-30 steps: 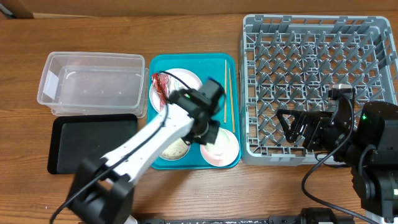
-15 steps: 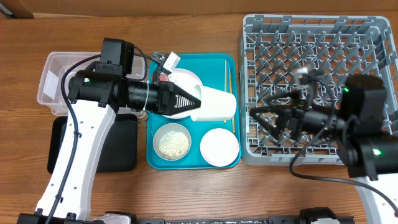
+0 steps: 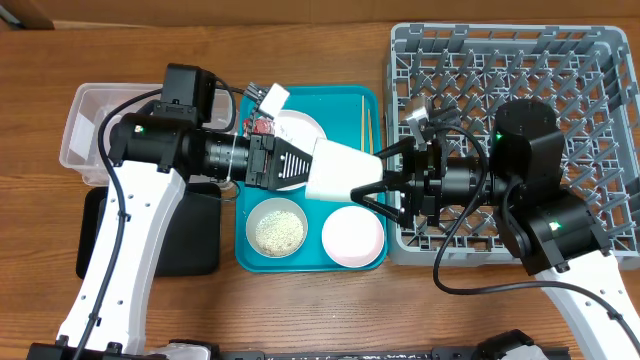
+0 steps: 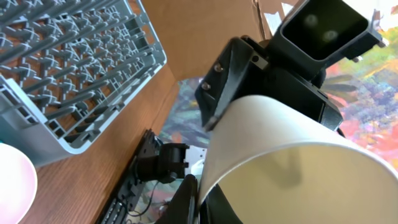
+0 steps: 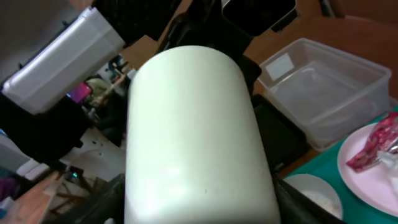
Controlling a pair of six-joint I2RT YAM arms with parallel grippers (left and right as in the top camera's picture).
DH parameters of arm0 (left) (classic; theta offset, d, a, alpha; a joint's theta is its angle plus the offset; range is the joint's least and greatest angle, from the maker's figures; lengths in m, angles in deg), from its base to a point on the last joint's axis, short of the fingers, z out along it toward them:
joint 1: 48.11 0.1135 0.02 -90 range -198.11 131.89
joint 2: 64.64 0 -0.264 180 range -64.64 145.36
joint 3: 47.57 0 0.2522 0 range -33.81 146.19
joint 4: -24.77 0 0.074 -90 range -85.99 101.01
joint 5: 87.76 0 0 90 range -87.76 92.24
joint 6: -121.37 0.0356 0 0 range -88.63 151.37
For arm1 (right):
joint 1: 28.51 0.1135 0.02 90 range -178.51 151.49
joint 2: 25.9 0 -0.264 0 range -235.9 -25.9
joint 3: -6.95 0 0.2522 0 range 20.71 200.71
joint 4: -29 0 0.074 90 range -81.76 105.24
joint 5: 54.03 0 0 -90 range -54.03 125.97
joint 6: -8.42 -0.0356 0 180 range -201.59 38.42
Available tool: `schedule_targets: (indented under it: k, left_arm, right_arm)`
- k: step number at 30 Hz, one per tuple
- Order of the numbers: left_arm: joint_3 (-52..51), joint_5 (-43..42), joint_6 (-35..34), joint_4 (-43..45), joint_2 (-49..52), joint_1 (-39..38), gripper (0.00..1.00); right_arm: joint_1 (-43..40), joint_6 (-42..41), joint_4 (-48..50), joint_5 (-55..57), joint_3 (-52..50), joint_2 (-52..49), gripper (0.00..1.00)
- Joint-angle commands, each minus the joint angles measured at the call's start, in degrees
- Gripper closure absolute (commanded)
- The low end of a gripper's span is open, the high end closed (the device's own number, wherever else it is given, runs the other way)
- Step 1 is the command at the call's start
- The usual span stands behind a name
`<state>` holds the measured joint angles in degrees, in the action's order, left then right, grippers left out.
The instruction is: Sort waste into correct bins and load items into the dishwasher
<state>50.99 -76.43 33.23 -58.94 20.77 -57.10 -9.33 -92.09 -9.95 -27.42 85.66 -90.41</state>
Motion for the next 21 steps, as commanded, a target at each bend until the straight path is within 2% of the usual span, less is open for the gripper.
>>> schedule_targets:
  k: [1, 2, 3, 4, 6, 7, 8, 11, 14, 17, 21]
  left_arm:
    - [0.5, 3.8, 0.8, -1.5, 0.1, -0.8, 0.78]
    - [0.5, 5.3, 0.8, -2.1, 0.1, -0.8, 0.67]
    - [0.5, 7.5, 0.7, -2.8, 0.1, -0.8, 0.51]
    - [0.5, 10.3, 0.7, -3.1, 0.1, -0.8, 0.42]
    - [0.5, 16.3, 0.4, -3.3, 0.1, -0.8, 0.36]
    - [0.5, 20.2, -0.4, -3.3, 0.1, -0.7, 0.24]
    - [0.5, 24.0, -1.5, -3.3, 0.1, -0.7, 0.21]
    - [0.5, 36.2, -6.1, -3.3, 0.1, -0.7, 0.19]
    - [0.5, 41.5, -7.7, -3.1, 0.1, -0.8, 0.21]
    - [0.5, 41.9, -7.7, -2.1, 0.1, -1.3, 0.26]
    - [0.5, 46.5, -9.1, -0.9, 0.1, -3.6, 0.27]
  right_arm:
    - [0.0, -0.7, 0.0, 0.6, 1.4, 0.8, 0.43]
    - [-0.7, -0.7, -0.8, 1.9, 1.4, 0.9, 0.43]
    - [-1.8, -0.7, -2.2, 3.6, 1.4, 1.3, 0.45]
    - [-2.8, -0.7, -3.8, 5.7, 1.4, 1.7, 0.48]
    - [-5.0, -0.7, -8.5, 12.2, 1.5, 2.8, 0.48]
    - [-6.0, -0.7, -10.8, 16.0, 1.5, 3.4, 0.49]
    - [-7.2, -1.3, -13.7, 21.1, 1.5, 4.2, 0.49]
    - [-9.3, -4.9, -22.8, 36.2, 2.0, 6.1, 0.5]
    - [-9.6, -10.6, -33.2, 50.9, 2.7, 6.8, 0.5]
    - [-9.4, -14.5, -42.6, 56.4, 2.7, 5.5, 0.5]
    - [-9.2, -15.3, -49.9, 56.9, 2.6, 1.4, 0.5]
